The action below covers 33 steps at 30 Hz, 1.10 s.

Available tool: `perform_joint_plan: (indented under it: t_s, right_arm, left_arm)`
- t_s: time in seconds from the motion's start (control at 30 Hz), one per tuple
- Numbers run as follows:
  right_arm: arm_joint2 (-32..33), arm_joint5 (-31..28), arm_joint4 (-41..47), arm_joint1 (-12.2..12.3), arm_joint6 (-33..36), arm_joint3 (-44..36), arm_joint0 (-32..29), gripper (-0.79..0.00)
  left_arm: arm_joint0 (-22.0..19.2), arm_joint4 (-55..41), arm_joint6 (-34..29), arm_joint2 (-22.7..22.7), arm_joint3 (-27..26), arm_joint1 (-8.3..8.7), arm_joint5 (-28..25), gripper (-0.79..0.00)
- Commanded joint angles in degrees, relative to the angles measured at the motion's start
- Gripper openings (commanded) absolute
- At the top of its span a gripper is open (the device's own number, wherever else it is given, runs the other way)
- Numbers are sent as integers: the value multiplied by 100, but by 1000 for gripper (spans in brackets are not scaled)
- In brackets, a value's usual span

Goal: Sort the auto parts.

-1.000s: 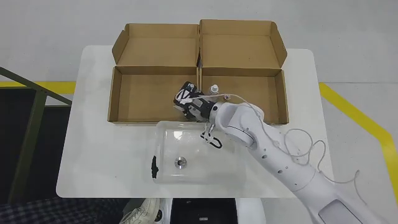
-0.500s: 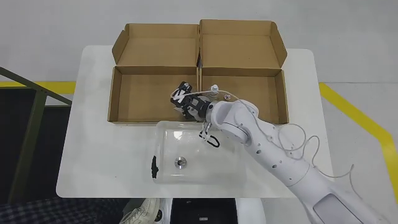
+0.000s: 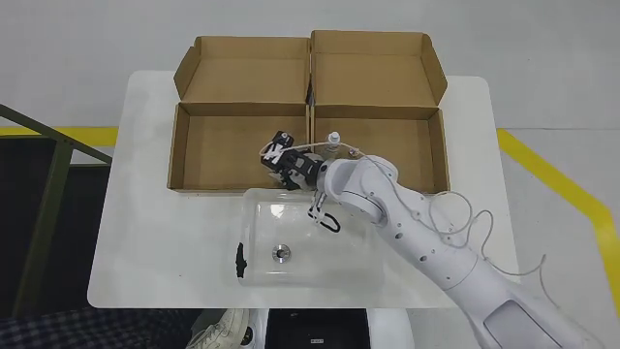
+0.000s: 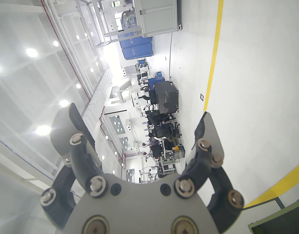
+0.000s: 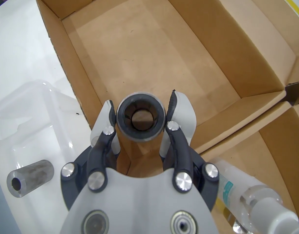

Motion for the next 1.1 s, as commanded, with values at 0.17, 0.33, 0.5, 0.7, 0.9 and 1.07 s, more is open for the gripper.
perform_joint_plan:
  t_s: [0.17, 0.33, 0.5, 0.7, 0.9, 1.07]
  right_arm:
    - [104, 0, -79, -8, -14, -177, -64, -397]
    - [238, -52, -287, 29, -49, -515, -184, -394]
    - [385, -307, -497, 103, -102, -1121, -437, -394]
    - [623, -871, -733, 257, -135, -1886, -977, -320]
    - [941, -1461, -916, 431, -221, -2489, -1584, -280]
    - [1153, -1828, -1116, 560, -297, -2823, -2073, -243]
  left_arm:
    - [0, 0, 0, 0, 0, 0, 0, 0]
    - [0, 0, 0, 0, 0, 0, 0, 0]
    - [0, 0, 0, 0, 0, 0, 0, 0]
    - [0, 0, 0, 0, 0, 0, 0, 0]
    - [0, 0, 0, 0, 0, 0, 0, 0]
    - [0, 0, 0, 0, 0, 0, 0, 0]
